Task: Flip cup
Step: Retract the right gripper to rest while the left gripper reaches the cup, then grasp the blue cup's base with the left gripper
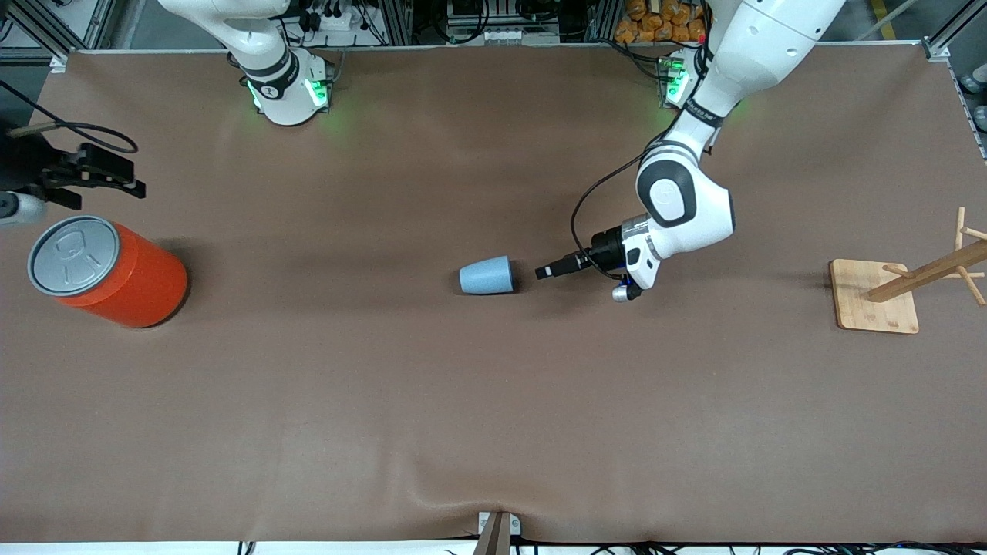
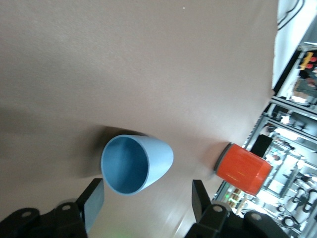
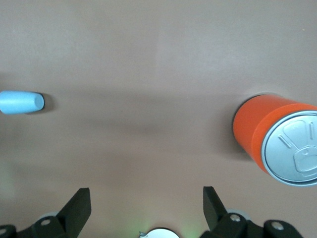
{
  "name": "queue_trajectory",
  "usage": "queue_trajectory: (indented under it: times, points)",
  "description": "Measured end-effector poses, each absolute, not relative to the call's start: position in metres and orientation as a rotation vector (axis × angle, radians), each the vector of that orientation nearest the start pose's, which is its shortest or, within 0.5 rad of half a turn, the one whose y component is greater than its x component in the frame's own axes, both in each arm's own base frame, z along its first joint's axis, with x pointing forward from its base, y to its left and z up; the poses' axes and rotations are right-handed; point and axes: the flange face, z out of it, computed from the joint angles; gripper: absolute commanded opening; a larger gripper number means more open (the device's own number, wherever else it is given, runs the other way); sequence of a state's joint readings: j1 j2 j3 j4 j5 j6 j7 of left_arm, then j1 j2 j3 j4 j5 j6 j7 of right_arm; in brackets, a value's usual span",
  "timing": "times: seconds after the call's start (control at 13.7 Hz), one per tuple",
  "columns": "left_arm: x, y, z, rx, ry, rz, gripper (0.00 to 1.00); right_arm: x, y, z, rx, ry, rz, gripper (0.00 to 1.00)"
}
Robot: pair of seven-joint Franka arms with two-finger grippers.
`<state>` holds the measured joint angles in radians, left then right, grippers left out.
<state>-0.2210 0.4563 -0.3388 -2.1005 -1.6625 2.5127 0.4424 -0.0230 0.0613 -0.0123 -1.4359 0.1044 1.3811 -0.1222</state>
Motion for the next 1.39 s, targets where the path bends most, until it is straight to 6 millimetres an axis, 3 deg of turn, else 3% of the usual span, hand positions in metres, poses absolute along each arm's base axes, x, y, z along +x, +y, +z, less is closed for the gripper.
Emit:
queue_trajectory:
  times: [0.44,0.66,0.73,0.81,0.88,1.25,1.32,1.39]
  points:
    - [0.468,-0.321,0.173,1.985,0.577,-0.104,0.79,0.523,-0.017,0.681,-3.036,0.059,0.091,1.00]
    - [0.469,-0.327,0.158,1.977,0.577,-0.097,0.80,0.517,-0.017,0.687,-3.066,0.088,0.085,1.00]
    - [0.471,-0.331,0.156,1.971,0.579,-0.100,0.70,0.517,-0.018,0.686,-3.090,0.091,0.089,1.00]
    - [0.471,-0.336,0.154,1.963,0.584,-0.105,0.48,0.517,-0.018,0.686,-3.112,0.087,0.091,1.00]
    - [0.470,-0.343,0.153,1.951,0.593,-0.109,0.42,0.517,-0.015,0.686,-3.126,0.077,0.090,1.00]
    - [0.461,-0.365,0.143,1.916,0.610,-0.103,0.42,0.517,-0.010,0.690,-3.140,0.060,0.069,1.00]
    - [0.459,-0.365,0.139,1.918,0.608,-0.097,0.36,0.518,-0.011,0.690,-3.140,0.062,0.067,1.00]
    - [0.458,-0.365,0.135,1.920,0.607,-0.093,0.22,0.518,-0.011,0.690,-3.139,0.064,0.066,1.00]
